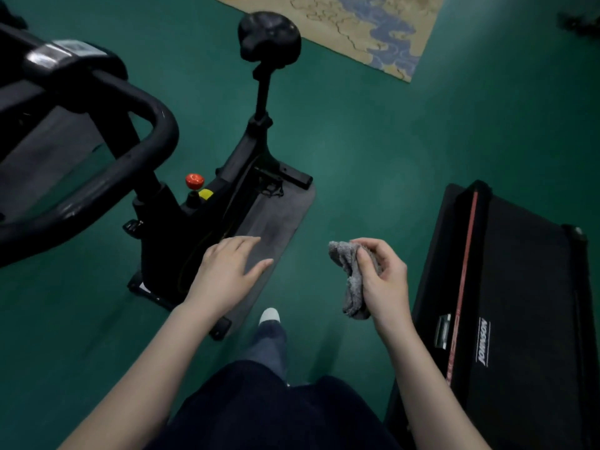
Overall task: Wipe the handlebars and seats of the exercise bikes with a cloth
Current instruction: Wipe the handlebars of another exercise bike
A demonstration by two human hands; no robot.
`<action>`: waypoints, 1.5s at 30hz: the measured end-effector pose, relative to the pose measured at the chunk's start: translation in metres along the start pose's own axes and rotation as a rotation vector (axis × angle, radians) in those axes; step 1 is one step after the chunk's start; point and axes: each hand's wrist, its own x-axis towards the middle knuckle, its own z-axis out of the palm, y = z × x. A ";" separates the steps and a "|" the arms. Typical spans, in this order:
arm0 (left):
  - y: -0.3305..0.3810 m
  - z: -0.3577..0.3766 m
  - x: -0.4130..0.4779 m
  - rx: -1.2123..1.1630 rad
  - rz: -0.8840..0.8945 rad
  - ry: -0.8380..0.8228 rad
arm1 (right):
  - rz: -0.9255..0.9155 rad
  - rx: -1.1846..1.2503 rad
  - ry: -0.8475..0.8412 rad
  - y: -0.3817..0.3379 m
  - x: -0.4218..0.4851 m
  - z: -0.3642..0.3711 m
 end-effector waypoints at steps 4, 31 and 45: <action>0.000 -0.011 0.040 -0.016 -0.010 0.032 | -0.047 -0.009 -0.060 -0.014 0.047 0.017; -0.006 -0.034 0.143 -0.171 -0.835 0.305 | -0.317 0.027 -0.861 -0.085 0.312 0.149; 0.056 -0.036 0.097 -0.267 -1.426 0.705 | -0.530 0.169 -1.431 -0.156 0.306 0.214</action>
